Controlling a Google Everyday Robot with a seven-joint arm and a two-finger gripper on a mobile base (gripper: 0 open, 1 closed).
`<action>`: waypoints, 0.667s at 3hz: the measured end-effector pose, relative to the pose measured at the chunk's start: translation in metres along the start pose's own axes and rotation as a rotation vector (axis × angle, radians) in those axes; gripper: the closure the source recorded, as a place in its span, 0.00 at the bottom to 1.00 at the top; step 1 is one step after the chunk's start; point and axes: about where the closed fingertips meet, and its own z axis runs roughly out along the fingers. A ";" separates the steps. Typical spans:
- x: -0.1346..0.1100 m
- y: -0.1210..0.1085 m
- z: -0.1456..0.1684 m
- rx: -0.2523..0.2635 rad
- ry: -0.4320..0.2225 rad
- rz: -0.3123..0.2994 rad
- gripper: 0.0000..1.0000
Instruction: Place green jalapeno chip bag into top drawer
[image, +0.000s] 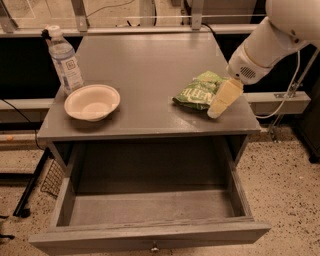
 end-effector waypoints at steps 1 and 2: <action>0.002 -0.006 0.021 -0.006 0.020 0.029 0.15; 0.002 -0.008 0.031 -0.004 0.036 0.045 0.36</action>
Offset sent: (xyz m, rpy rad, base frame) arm 0.0235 0.0047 -0.0333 -0.0263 0.0389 -0.0736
